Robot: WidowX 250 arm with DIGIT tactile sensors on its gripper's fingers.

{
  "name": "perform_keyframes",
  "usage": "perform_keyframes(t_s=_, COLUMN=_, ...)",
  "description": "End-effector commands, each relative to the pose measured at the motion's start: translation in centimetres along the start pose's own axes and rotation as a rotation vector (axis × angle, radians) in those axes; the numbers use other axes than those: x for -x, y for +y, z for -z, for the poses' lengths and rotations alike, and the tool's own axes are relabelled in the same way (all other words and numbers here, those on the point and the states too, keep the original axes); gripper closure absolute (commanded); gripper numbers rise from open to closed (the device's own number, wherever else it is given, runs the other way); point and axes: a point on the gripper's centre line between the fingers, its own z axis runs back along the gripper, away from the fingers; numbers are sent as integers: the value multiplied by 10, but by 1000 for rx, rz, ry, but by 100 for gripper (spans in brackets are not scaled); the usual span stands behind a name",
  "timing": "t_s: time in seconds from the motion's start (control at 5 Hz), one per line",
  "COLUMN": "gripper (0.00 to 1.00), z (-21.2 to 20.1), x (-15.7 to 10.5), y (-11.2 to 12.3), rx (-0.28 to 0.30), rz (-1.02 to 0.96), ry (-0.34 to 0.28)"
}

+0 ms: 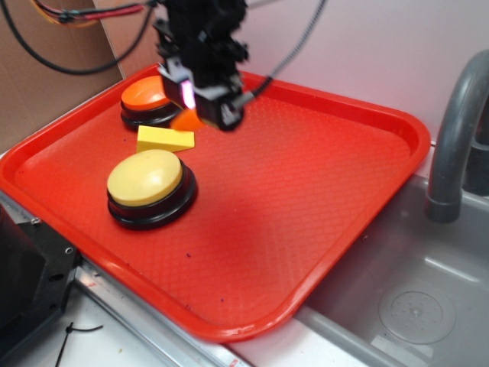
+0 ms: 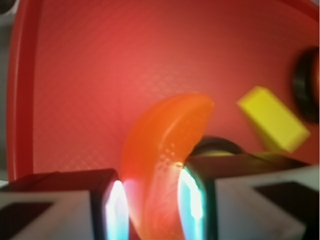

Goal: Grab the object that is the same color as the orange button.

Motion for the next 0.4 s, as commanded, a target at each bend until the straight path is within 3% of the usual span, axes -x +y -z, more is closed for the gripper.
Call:
perform_keyframes(t_s=0.0, gripper=100, z=-80, x=21, y=64, rx=59, rz=-177, ry=-191)
perform_keyframes(t_s=0.2, gripper=100, z=-89, x=24, y=90, rx=36, rz=-277, ry=-195)
